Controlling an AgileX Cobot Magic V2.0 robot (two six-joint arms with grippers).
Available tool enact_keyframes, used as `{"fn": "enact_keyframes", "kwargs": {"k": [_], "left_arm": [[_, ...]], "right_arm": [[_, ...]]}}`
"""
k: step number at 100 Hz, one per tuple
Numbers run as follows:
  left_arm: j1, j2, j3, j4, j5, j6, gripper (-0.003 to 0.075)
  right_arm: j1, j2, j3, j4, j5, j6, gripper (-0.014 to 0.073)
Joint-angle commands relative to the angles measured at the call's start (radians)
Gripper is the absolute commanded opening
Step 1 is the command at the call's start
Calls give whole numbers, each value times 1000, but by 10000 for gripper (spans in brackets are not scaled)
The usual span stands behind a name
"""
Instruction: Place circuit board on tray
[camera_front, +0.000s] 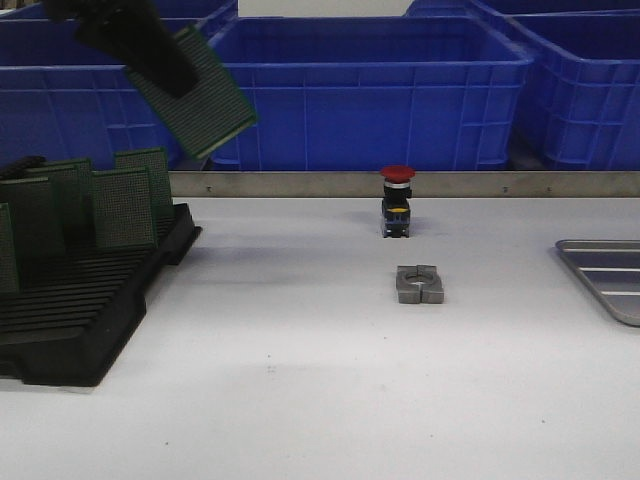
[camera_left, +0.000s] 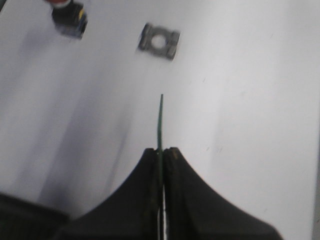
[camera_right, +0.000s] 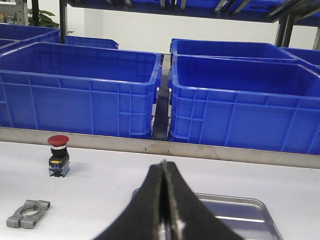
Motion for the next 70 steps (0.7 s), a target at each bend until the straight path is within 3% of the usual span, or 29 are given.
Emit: {"fn": "enact_keyframes", "kwargs": {"k": [1,17,35,59,70], "left_arm": [[-47,-56,-30,-144,58,-53,-18],[-143,-56,-27,-235,58,-64,-18],[-237,-56,-27,-236,58,-64,-18],[-256,-56,-27,-236,58,-64,-18],[-256,-56,-27,-236,58,-64,-18]], "right_arm": [[2,-22,-13,-8,-84,1,-69],[2,-22,-13,-8,-84,1,-69],[2,-22,-13,-8,-84,1,-69],[2,-22,-18,-1,-153,21,-69],[2,-12,-78,18,-62,89,-69]]}}
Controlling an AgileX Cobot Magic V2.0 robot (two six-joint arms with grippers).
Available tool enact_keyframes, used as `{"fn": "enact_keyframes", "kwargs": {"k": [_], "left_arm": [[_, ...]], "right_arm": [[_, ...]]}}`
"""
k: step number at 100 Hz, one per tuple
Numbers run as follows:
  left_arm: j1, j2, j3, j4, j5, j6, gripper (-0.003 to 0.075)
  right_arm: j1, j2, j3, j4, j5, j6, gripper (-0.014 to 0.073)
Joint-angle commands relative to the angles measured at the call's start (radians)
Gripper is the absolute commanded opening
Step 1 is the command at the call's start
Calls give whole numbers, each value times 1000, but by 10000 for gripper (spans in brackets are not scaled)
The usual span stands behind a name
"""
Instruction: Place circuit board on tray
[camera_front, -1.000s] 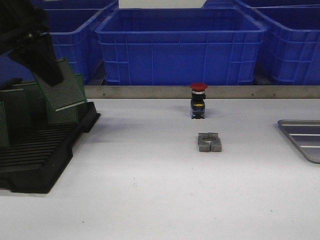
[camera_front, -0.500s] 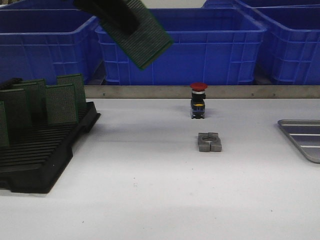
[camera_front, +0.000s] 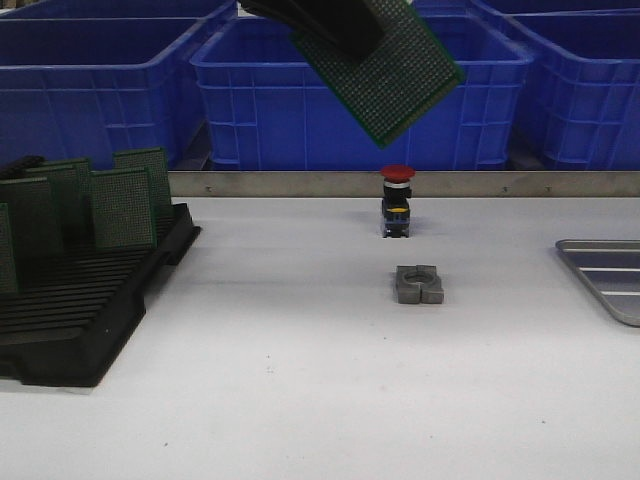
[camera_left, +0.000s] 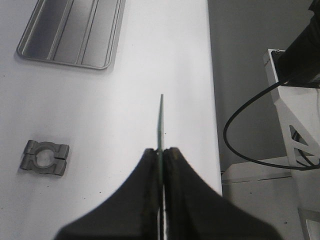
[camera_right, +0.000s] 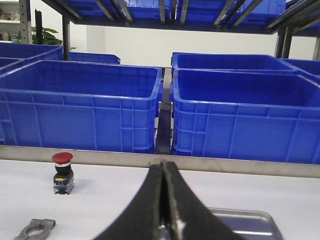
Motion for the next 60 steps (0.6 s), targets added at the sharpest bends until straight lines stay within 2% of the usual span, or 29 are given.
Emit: {"fn": "enact_keyframes", "kwargs": {"k": [1,20,39,50,60], "left_arm": [[-7,-55,-27,-68,56,-9,-18],[-7,-55,-27,-68,56,-9,-18],[-7,-55,-27,-68,56,-9,-18],[-7,-55,-27,-68,56,-9,-18],[-7,-55,-27,-68,56,-9,-18]], "right_arm": [[2,-10,-85,11,-14,51,-69],[2,79,-337,14,346,65,-69],[2,308,-661,14,749,65,-69],[2,421,-784,14,864,65,-69],[2,495,-840,14,892,65,-69]]}}
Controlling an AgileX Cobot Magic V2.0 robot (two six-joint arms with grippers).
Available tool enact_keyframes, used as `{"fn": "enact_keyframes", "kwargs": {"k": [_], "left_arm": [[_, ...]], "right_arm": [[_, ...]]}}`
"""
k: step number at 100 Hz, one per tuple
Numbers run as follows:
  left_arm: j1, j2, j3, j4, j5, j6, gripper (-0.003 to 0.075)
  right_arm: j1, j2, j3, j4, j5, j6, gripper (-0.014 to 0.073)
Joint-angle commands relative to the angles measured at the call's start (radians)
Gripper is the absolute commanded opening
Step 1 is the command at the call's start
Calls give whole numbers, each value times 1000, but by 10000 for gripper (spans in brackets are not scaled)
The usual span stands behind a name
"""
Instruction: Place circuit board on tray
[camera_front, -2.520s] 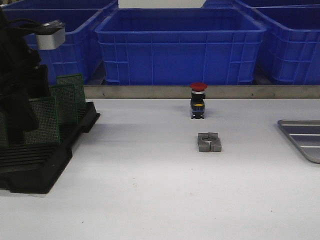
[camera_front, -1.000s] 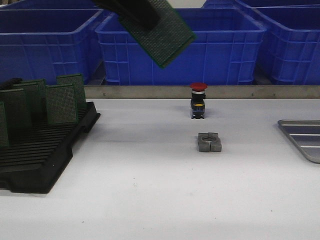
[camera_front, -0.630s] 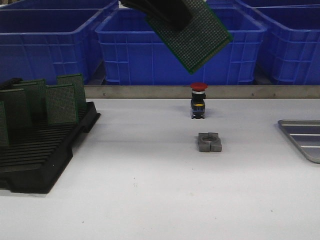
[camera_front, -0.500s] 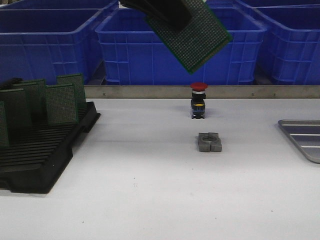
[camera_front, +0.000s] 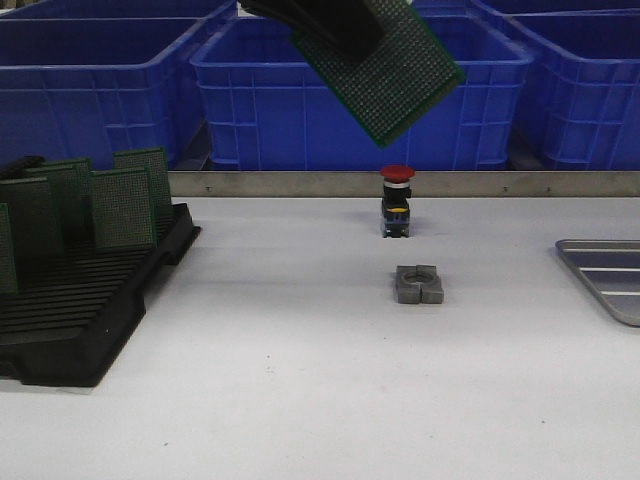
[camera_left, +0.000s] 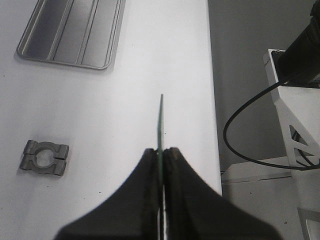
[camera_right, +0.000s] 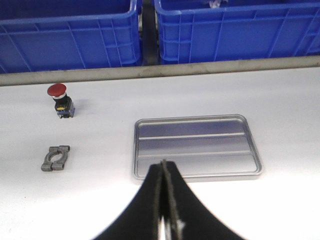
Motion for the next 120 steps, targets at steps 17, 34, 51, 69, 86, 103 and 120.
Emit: {"fn": "enact_keyframes", "kwargs": {"k": [17,34,51,69,86,103,120], "left_arm": [[-7,-55,-27,-68,56,-9,-18],[-7,-55,-27,-68,56,-9,-18],[-7,-55,-27,-68,56,-9,-18],[-7,-55,-27,-68,56,-11,-18],[-7,-55,-27,-68,56,-11,-18],[-7,-55,-27,-68,56,-11,-18],[-7,-55,-27,-68,56,-11,-18]], "right_arm": [[2,139,-79,-3,-17,0,-14],[2,158,-79,-3,-5,0,285],[2,158,-79,12,-29,0,493],[2,209,-122,143,20,-146,496],[2,359,-209,389,85,-433,496],[2,495,-279,642,167,-763,496],[2,634,-322,802,276,-1039,496]]}}
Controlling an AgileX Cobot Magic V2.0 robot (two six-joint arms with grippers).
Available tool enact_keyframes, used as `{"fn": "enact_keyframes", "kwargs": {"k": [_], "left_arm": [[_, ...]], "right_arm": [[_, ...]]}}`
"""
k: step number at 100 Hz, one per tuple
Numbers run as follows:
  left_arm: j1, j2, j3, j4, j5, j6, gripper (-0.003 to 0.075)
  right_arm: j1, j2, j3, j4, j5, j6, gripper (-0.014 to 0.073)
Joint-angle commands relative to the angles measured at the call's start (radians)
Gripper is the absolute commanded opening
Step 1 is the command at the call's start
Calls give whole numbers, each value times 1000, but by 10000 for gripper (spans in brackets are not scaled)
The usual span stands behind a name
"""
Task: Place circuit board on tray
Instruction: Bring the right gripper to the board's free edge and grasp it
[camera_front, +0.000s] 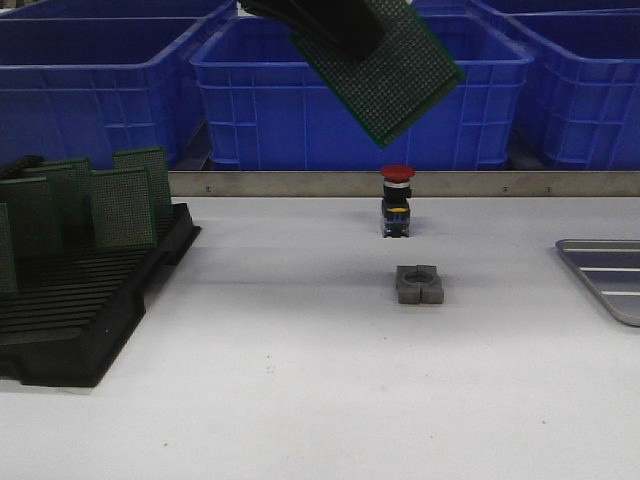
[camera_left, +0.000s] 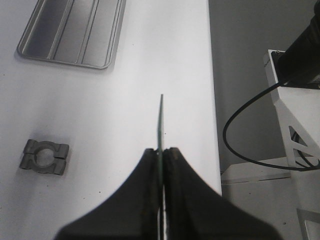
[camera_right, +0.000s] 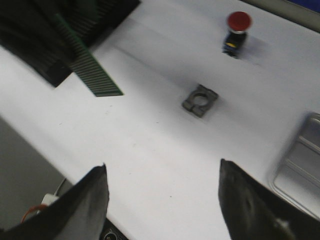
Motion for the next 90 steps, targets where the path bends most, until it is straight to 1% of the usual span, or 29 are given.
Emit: {"fn": "enact_keyframes", "kwargs": {"k": [1,5,16,27,35,56,73,90], "left_arm": [[-7,-55,-27,-68,56,-6,-18],[-7,-55,-27,-68,56,-6,-18],[-7,-55,-27,-68,56,-6,-18],[-7,-55,-27,-68,56,-6,-18],[-7,-55,-27,-68,56,-6,-18],[-7,-55,-27,-68,56,-6,-18],[-7,-55,-27,-68,56,-6,-18],[-7,-55,-27,-68,56,-6,-18]], "right_arm": [[2,59,-54,116,42,-174,496],[2,100,-65,133,76,-237,496],[4,180,-85,183,131,-348,496],[27,254,-101,218,123,-459,496],[56,295,-118,228,121,-501,496],[134,395,-193,228,90,-529,496],[178,460,-248,228,86,-529,496],[205,512,-259,232,70,-529,496]]}}
